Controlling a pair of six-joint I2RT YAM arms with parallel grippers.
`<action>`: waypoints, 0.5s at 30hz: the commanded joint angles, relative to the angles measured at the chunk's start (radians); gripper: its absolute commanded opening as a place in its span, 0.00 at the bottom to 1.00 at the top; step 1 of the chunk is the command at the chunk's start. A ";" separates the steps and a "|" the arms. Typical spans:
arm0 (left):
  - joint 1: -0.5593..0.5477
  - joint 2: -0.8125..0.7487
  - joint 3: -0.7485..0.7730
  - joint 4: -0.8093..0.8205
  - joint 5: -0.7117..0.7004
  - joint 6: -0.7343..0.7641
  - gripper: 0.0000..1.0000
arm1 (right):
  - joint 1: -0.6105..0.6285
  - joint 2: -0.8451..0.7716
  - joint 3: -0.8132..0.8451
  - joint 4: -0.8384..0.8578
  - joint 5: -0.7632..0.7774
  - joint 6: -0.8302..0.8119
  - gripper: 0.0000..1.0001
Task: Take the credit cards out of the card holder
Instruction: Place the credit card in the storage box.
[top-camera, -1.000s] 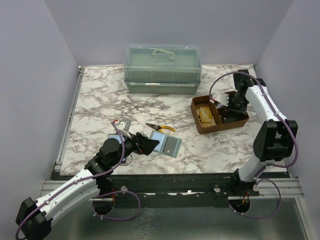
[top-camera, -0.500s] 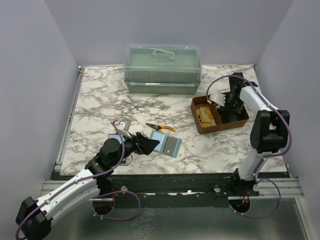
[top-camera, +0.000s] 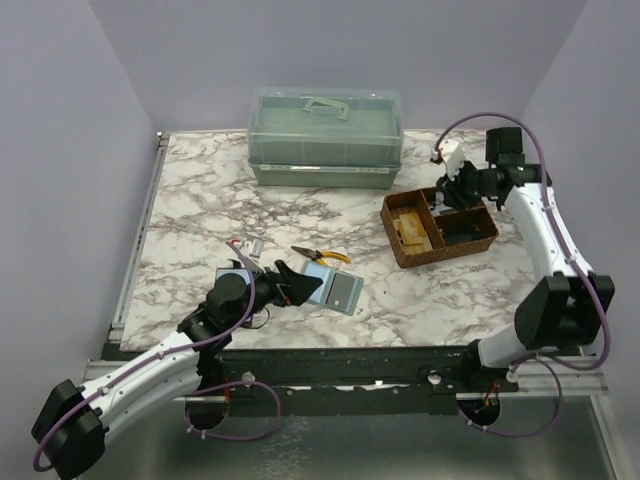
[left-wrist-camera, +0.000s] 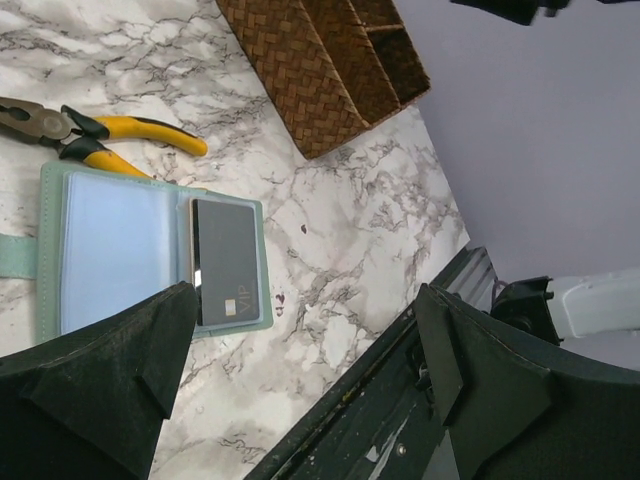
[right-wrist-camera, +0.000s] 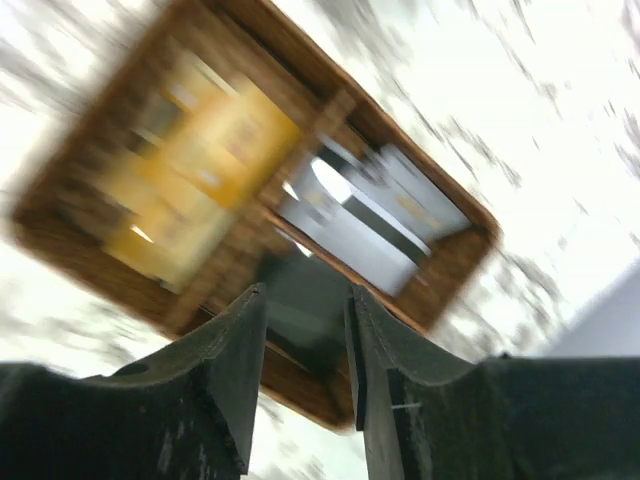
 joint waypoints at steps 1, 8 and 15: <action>0.003 0.074 0.007 0.054 0.048 -0.036 0.99 | -0.001 -0.152 -0.155 0.021 -0.615 0.273 0.44; 0.002 0.257 0.109 0.015 0.122 -0.021 0.96 | 0.005 -0.253 -0.495 0.493 -1.132 0.622 0.57; -0.156 0.474 0.338 -0.230 -0.118 0.075 0.93 | 0.030 -0.233 -0.582 0.652 -1.067 0.788 0.57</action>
